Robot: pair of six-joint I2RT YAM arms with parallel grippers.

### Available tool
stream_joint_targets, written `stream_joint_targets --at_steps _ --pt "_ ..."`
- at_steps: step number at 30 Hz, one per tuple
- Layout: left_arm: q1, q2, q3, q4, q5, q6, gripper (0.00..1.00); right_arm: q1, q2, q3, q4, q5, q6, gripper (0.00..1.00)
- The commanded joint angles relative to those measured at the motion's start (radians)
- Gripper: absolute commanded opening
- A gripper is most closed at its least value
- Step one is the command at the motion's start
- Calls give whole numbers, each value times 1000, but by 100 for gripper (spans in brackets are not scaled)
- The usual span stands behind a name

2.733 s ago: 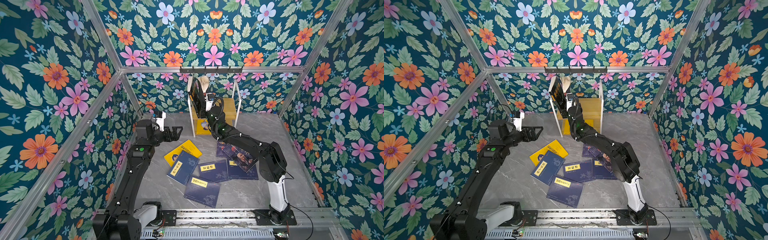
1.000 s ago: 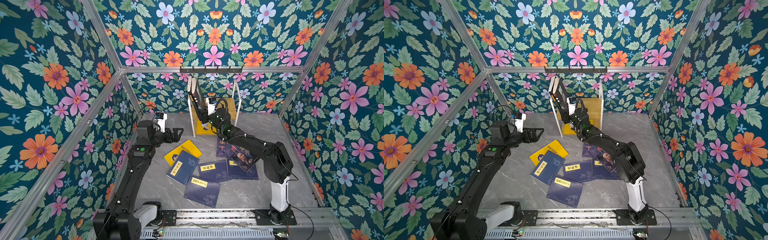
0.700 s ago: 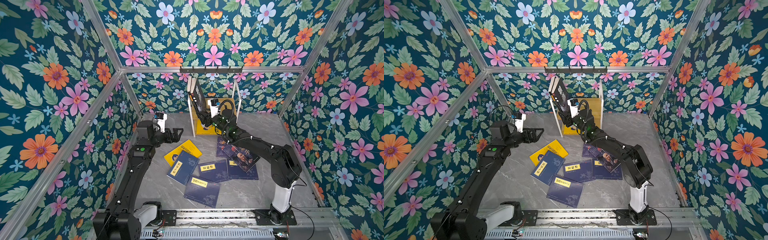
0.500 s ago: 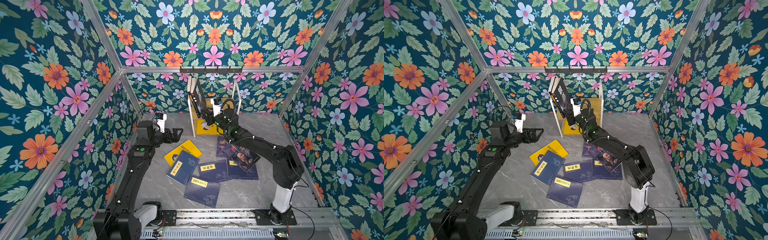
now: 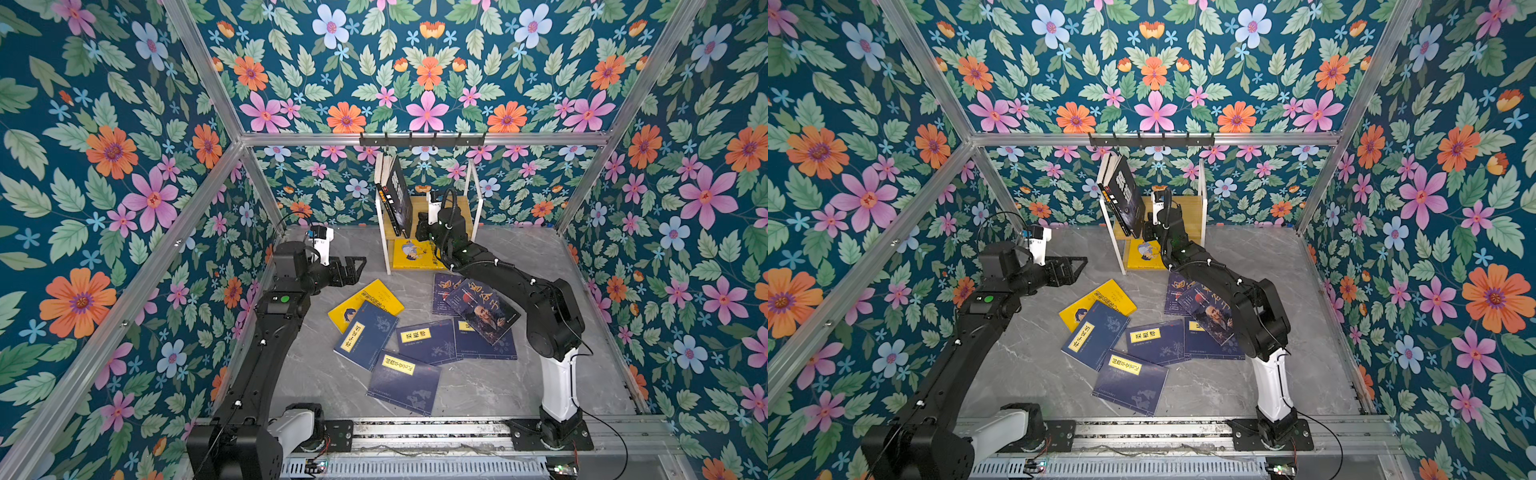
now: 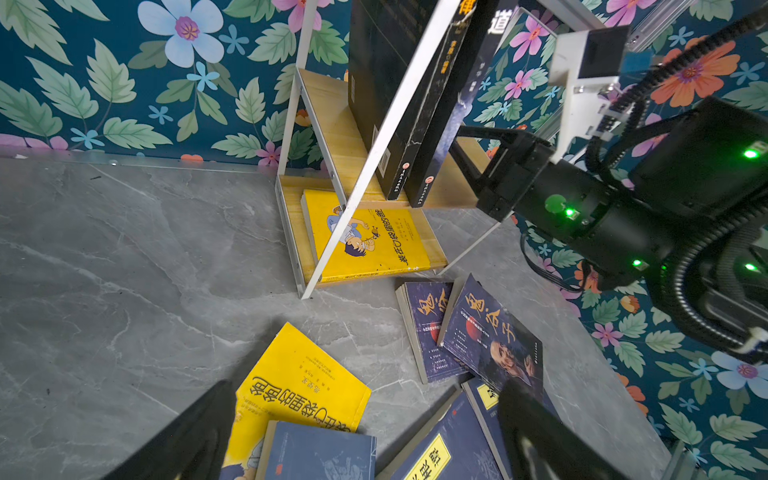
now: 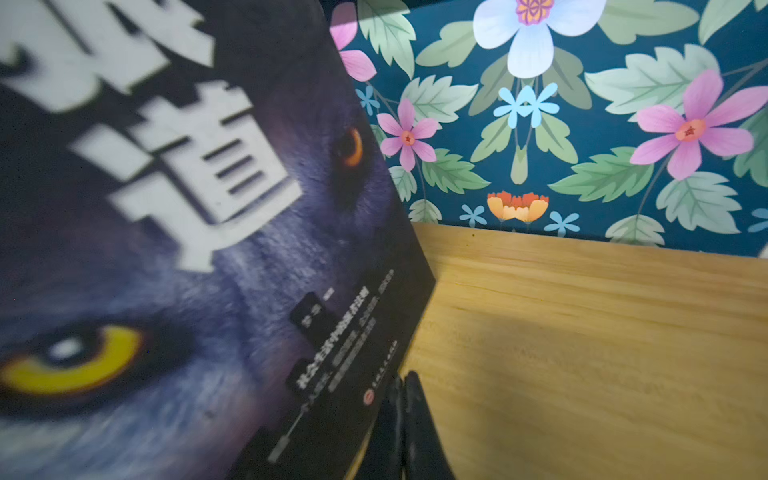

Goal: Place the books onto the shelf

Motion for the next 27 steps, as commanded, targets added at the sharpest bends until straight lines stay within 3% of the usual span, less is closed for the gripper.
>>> stream_joint_targets --at_steps 1,27 --pt "2 0 4 21 10 2 100 2 37 57 -53 10 29 3" --pt "1 -7 6 10 -1 16 100 5 209 269 -157 -53 124 4"
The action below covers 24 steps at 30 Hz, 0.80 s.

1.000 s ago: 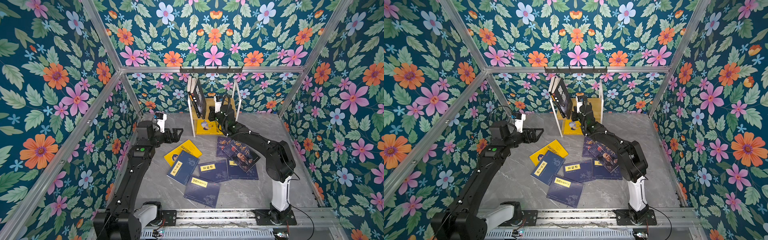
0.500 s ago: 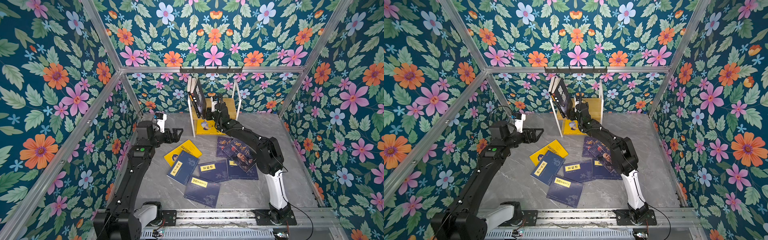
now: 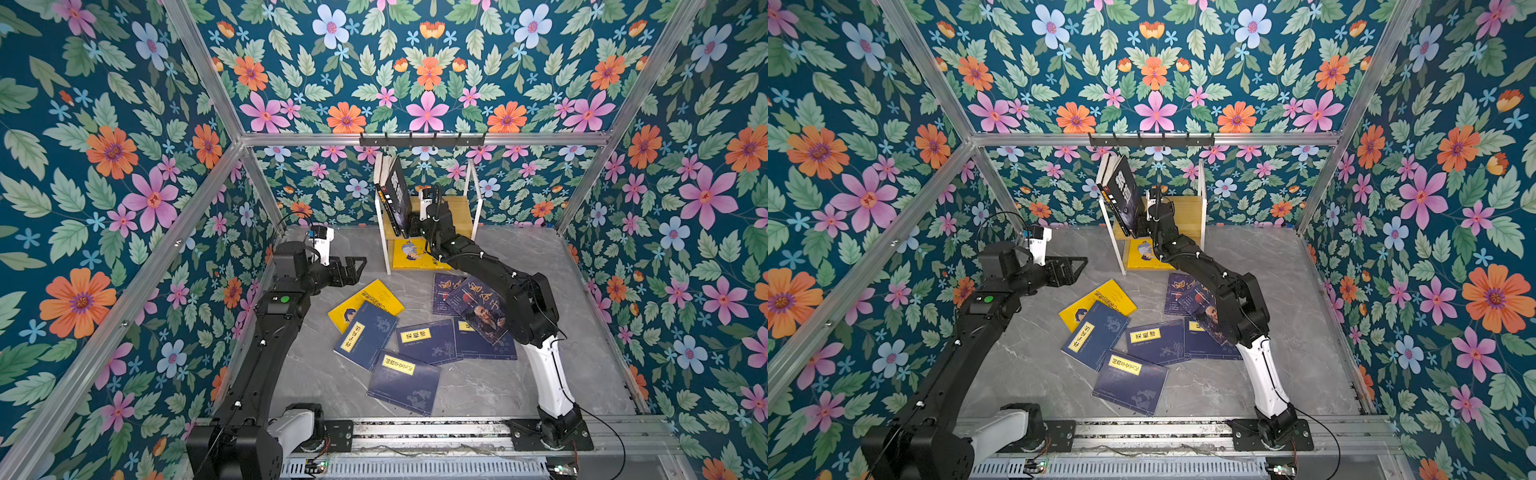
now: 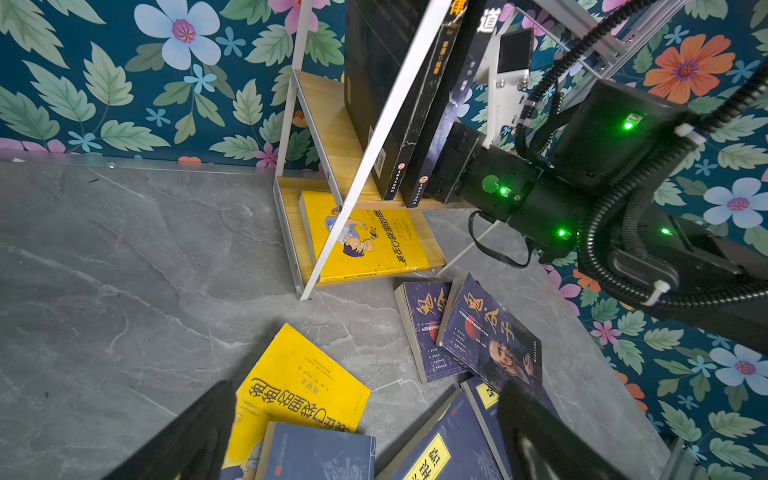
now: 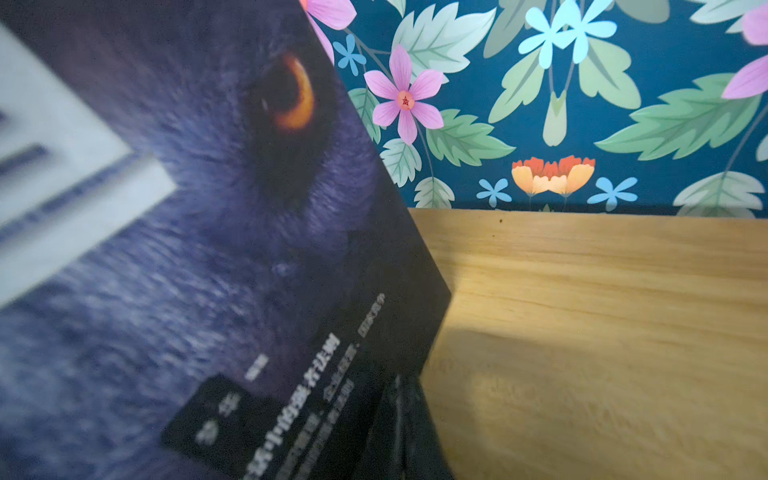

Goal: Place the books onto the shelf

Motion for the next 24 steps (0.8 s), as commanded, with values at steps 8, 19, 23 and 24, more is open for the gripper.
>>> stream_joint_targets --at_steps 8,19,23,24 --pt "0 -3 1 14 -7 12 100 5 36 46 -61 -18 33 5" --pt "-3 3 -2 22 4 3 100 5 42 51 -66 -7 33 5" --pt "-2 2 1 15 -5 10 100 7 55 74 -75 -17 39 5" --pt "-3 2 -1 16 -6 10 100 6 57 80 -81 -16 37 5"
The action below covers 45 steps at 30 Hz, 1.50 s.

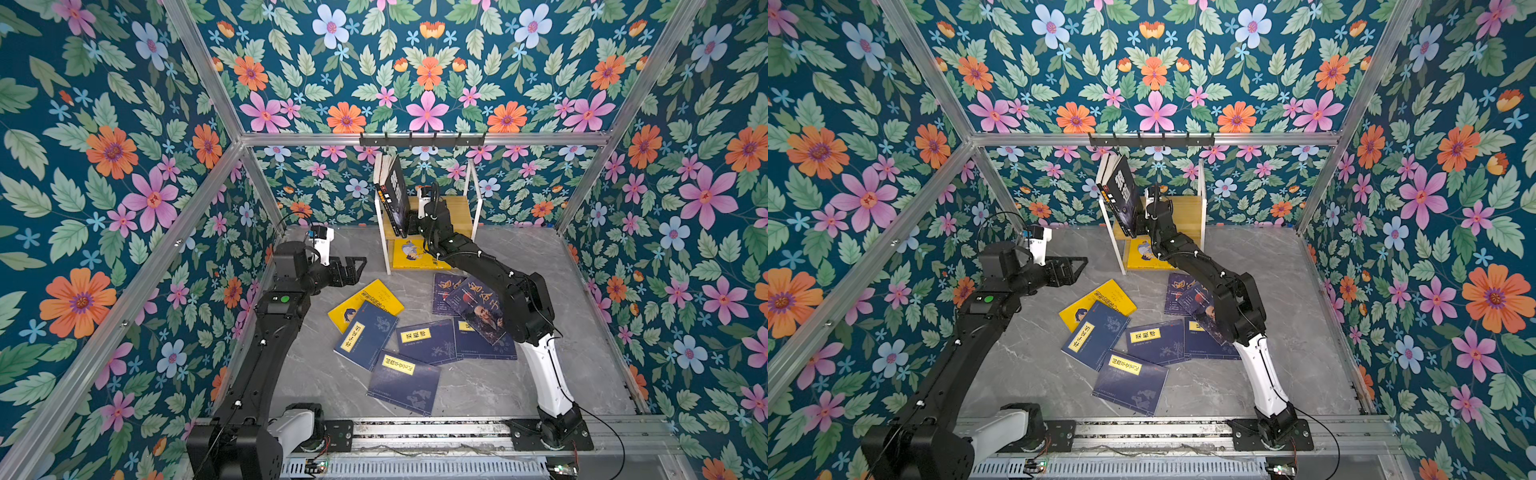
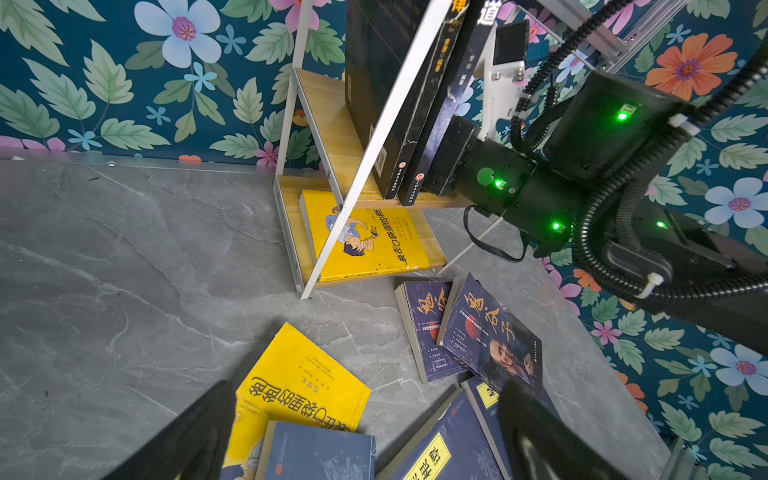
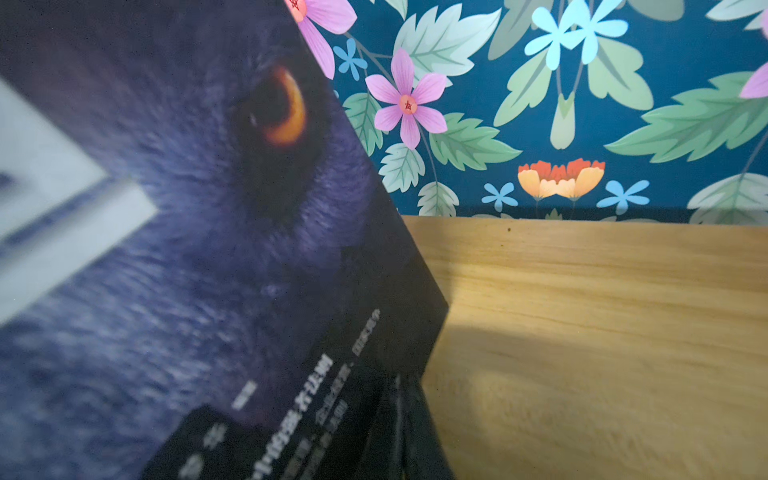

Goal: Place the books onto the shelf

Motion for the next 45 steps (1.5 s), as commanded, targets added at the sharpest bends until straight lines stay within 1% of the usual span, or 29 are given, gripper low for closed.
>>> stream_joint_targets --at_steps 1,3,7,12,15,20,28,31,33,34,38,42,45 --pt "-1 3 -1 17 -3 8 100 4 18 15 -53 -16 18 5" --pt "0 2 -1 23 5 3 100 4 17 15 -52 -13 20 5" --pt "-2 3 -3 17 -12 18 100 4 18 22 -62 -12 11 6" --pt "-4 4 2 21 4 4 100 -1 -32 -39 -38 -5 -1 14" --pt "-4 4 -2 14 -12 18 100 -4 -78 -89 -28 -12 -15 19" --pt "-1 4 -5 24 -1 10 100 -2 -207 -229 9 -31 -16 29" --pt "4 19 -1 15 -2 30 100 39 -457 -526 82 -34 -3 39" --pt "9 26 1 -5 -1 70 100 72 -542 -627 97 -35 -14 47" --pt "9 35 7 -29 -2 102 100 100 -596 -700 111 -31 -20 59" --pt "9 44 20 -55 -9 114 100 114 -622 -735 115 -33 -28 63" --pt "23 53 16 -89 -12 168 100 163 -731 -868 114 -36 -43 75" --pt "30 63 14 -119 3 204 99 197 -823 -1009 126 -26 -17 85" --pt "30 74 17 -139 30 227 98 221 -900 -1119 120 -26 9 89"
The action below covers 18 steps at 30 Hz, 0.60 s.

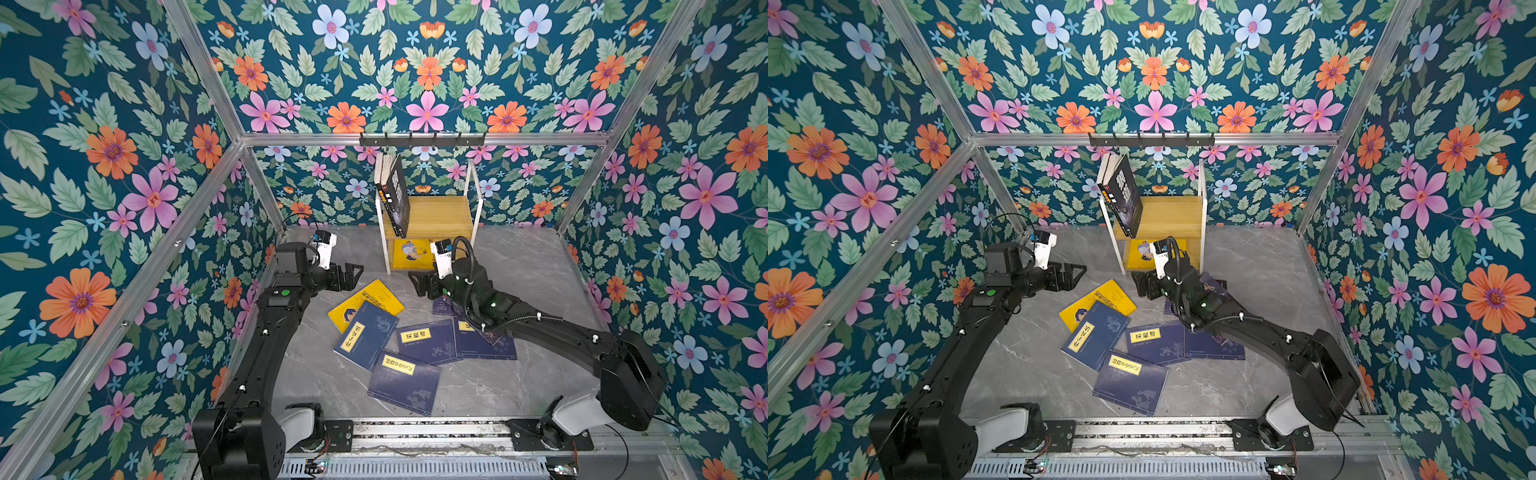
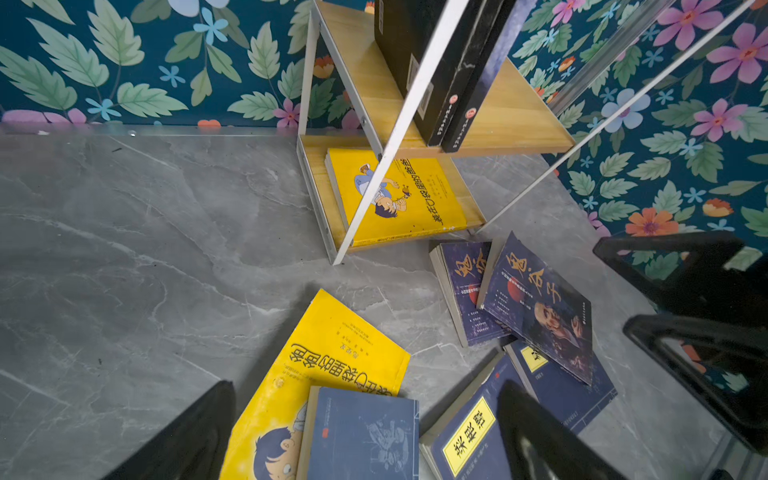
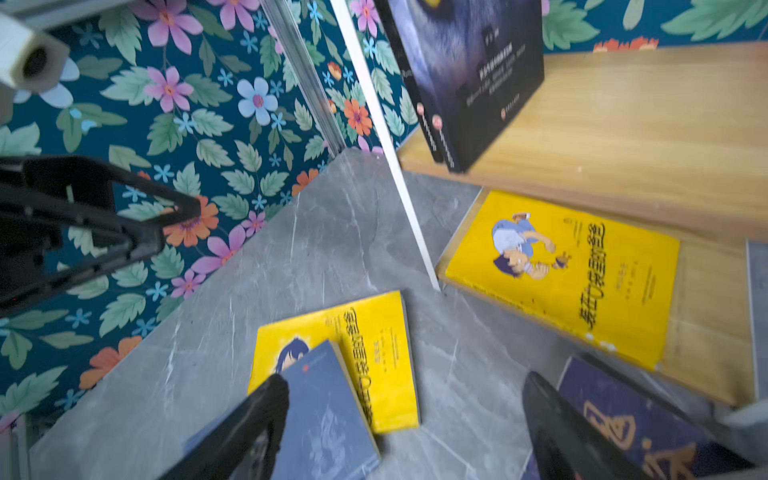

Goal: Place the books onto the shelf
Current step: 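Release the book and lower the right gripper to the blue books while the left follows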

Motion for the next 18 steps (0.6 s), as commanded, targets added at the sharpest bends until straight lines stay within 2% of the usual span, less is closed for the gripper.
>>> stream_joint_targets --at_steps 1,4,8,12,14,18 --pt "0 11 3 -33 41 52 97 26 -73 -88 15 7 27 89" --pt "-16 32 7 -51 73 91 95 54 -152 -194 8 4 16 89" --pt "-71 54 13 -98 74 200 95 95 -271 -305 -36 -21 -33 89" --pt "-146 72 10 -176 29 340 95 192 -385 -384 -109 3 -144 89" --pt "-187 81 4 -217 14 417 95 229 -429 -423 -138 -31 -204 88" --pt "-250 115 -7 -285 -39 489 94 339 -458 -430 -258 -60 -337 88"
